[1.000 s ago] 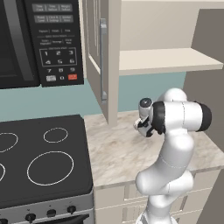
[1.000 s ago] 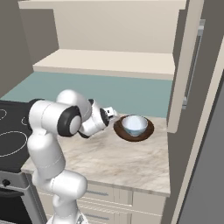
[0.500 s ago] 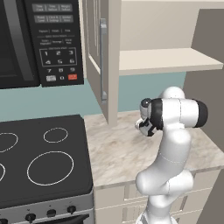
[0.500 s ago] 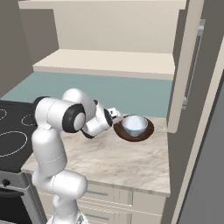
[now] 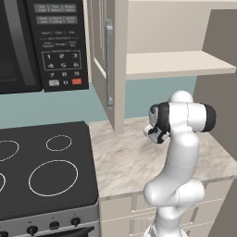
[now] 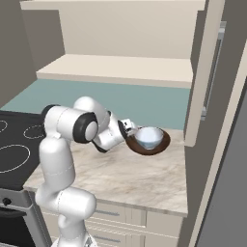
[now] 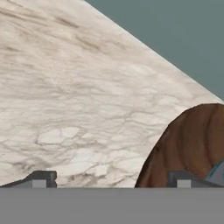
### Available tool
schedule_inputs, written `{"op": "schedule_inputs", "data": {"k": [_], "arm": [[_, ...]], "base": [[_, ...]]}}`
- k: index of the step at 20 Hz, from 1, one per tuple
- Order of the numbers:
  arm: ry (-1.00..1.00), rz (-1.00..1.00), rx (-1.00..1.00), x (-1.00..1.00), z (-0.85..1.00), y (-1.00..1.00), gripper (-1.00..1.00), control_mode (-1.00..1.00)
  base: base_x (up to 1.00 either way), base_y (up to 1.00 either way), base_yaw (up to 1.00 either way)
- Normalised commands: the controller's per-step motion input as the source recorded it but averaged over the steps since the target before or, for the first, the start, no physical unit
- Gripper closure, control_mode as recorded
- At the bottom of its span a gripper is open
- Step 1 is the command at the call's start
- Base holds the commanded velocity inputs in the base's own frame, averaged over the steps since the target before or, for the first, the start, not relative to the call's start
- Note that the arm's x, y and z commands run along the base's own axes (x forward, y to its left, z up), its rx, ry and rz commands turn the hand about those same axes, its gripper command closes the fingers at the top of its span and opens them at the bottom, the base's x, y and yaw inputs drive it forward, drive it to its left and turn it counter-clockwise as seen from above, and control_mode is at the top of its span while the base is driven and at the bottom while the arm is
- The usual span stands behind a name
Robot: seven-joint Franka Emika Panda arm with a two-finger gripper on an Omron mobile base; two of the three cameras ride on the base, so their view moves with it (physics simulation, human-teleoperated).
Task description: Pick up the bowls on the counter and stack them on top of one another in the open cabinet. Place the smaller bowl on top of the larger bowl.
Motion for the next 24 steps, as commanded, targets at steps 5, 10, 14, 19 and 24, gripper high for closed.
{"op": "schedule_inputs", "data": {"k": [5, 10, 14, 19, 24], "arm": [[-0.01, 0.00, 0.00, 0.13, -0.11, -0.06, -1.00, -1.00], [-0.02, 0.00, 0.00, 0.08, -0.02, -0.09, -1.00, -1.00], [-0.04, 0.00, 0.00, 0.00, 0.00, -0.15, -1.00, -1.00], [-0.04, 0.00, 0.00, 0.00, 0.00, -0.14, -1.00, -1.00], [-0.02, 0.00, 0.00, 0.00, 0.00, -0.05, 1.00, -1.00]], "base": [[0.00, 0.00, 0.00], [0.00, 0.00, 0.00], [0.00, 0.00, 0.00], [0.00, 0.00, 0.00], [0.00, 0.00, 0.00]]}}
